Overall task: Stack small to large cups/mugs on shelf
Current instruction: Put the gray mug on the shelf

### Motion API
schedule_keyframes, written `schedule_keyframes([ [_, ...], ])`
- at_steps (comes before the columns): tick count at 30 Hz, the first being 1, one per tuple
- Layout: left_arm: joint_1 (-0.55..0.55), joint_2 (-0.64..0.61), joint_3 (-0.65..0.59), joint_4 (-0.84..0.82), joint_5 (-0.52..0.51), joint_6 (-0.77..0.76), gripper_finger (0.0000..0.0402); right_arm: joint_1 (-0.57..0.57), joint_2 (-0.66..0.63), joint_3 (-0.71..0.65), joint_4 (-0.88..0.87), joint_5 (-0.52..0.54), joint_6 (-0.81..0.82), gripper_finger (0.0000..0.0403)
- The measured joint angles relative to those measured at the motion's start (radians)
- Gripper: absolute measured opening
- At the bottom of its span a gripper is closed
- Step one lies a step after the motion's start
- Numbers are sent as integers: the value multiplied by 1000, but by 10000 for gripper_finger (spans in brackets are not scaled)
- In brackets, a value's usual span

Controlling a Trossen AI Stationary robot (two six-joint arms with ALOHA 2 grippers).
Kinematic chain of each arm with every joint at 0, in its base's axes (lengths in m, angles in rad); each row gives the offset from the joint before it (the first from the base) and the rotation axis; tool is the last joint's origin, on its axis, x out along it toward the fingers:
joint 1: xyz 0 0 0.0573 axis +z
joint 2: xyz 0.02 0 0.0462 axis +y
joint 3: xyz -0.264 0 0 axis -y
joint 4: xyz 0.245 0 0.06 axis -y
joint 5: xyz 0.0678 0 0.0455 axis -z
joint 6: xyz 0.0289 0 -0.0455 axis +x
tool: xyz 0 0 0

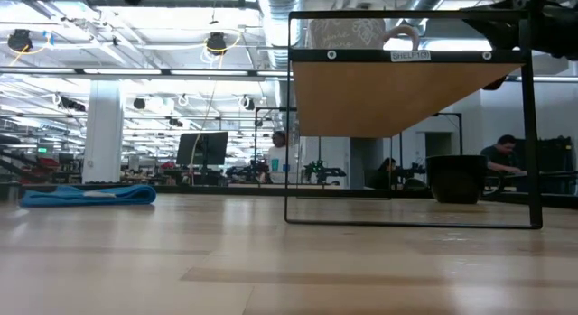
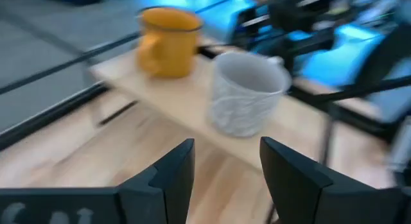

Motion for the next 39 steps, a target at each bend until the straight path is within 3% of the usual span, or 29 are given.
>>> schedule_keyframes([
  [5,119,-171,-235,331,237,197,167,0,0,0,-2,11,0,33],
  [12,245,-310,-400,397,334,253,167,0,0,0,0,48,40,33],
  [19,357,-330,-438,410,410,322,167,18,60,1,19,48,-84,33],
  [24,386,-334,-439,353,289,398,167,45,171,14,96,48,-131,33],
  [28,386,-355,-439,326,274,320,167,76,285,73,106,54,-214,33],
  [30,392,-362,-439,323,327,317,167,86,343,111,105,57,-252,33],
  [35,446,-373,-439,320,652,304,167,131,471,218,34,51,-278,33],
  [39,480,-373,-439,320,656,344,167,192,565,292,-89,52,-273,33],
])
